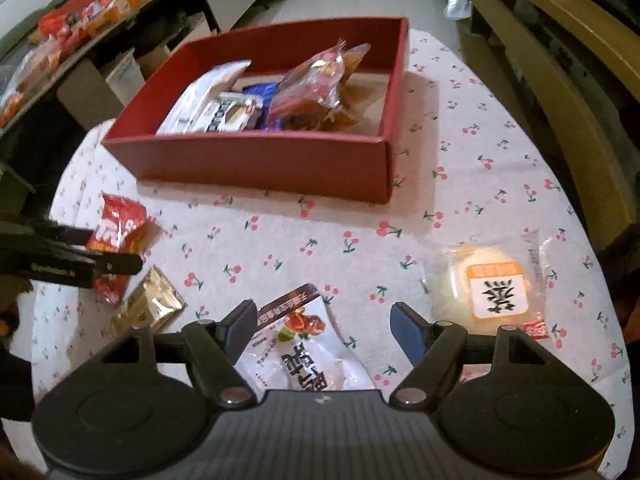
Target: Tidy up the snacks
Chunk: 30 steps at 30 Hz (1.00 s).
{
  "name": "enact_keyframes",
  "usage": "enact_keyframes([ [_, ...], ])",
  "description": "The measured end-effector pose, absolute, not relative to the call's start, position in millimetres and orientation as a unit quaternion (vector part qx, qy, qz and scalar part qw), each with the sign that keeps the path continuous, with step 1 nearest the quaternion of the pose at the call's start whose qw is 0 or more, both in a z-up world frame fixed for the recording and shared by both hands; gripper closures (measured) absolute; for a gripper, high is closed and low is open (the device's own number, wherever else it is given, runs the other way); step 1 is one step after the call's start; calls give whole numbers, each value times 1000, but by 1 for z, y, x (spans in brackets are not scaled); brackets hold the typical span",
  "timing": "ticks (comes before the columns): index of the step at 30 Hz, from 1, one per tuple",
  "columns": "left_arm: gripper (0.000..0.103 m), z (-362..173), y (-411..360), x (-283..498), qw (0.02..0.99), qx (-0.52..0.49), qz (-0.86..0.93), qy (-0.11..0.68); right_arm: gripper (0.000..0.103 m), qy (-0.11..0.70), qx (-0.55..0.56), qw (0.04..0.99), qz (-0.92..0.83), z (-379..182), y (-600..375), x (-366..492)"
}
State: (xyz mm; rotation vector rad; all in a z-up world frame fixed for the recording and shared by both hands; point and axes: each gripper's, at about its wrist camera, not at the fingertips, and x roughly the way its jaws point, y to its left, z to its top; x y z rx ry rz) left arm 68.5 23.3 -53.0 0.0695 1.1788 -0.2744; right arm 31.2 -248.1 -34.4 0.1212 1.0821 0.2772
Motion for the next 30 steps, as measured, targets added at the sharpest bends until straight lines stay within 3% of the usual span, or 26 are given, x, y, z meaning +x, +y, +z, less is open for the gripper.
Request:
enact_keyframes([
  [23, 21, -54, 15, 72, 816, 39, -147, 557, 19, 548, 130, 821, 97, -57, -284, 55],
  [26, 23, -54, 18, 74, 814, 33, -150, 560, 35, 539, 132, 828, 82, -55, -288, 55],
  [28, 25, -54, 19, 74, 815, 31, -150, 559, 52, 539, 137, 827, 81, -55, -288, 55],
  [30, 28, -53, 19, 73, 817, 34, -146, 557, 56, 541, 125, 828, 82, -56, -284, 54],
])
